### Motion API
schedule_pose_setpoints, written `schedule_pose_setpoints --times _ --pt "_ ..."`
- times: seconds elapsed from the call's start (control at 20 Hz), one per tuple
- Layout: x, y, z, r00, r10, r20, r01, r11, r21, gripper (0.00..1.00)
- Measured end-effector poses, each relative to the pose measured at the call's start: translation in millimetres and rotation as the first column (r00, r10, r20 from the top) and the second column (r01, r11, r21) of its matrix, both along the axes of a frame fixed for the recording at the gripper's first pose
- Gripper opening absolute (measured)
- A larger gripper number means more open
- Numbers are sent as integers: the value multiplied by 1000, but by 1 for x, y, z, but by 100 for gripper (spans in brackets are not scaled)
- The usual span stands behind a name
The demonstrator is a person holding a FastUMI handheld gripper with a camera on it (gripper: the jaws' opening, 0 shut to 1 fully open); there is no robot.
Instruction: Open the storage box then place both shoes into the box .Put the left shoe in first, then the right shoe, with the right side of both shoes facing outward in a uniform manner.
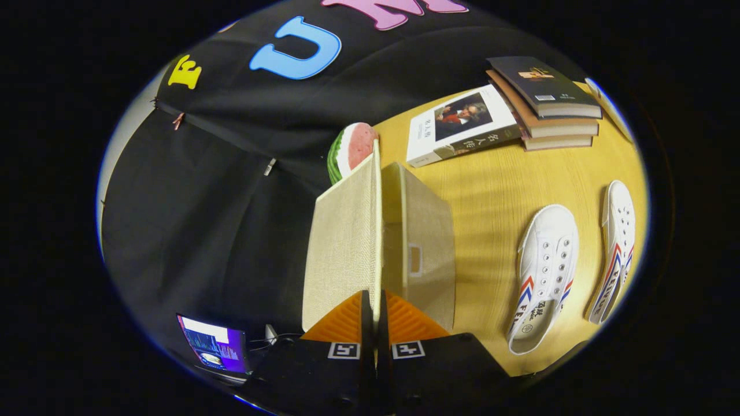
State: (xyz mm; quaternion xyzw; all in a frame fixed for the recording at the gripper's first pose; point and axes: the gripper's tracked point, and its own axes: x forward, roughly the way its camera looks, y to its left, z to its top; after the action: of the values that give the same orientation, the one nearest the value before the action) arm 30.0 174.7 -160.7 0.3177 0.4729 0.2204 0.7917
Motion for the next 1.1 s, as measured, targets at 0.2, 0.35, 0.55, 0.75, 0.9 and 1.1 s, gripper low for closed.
schedule_pose_setpoints --times 0.2,0.35,0.55,0.75,0.9,1.1 --pt "-1 29 43 999 27 44 -29 998 49 7" --pt "1 59 73 996 44 79 -51 995 88 7" --pt "1 104 111 990 68 122 -85 986 142 7" --pt "-5 160 136 982 109 153 -135 976 171 7" --pt "-9 204 143 977 135 164 -164 970 179 7" --pt "-11 251 138 974 164 154 -190 966 173 7"
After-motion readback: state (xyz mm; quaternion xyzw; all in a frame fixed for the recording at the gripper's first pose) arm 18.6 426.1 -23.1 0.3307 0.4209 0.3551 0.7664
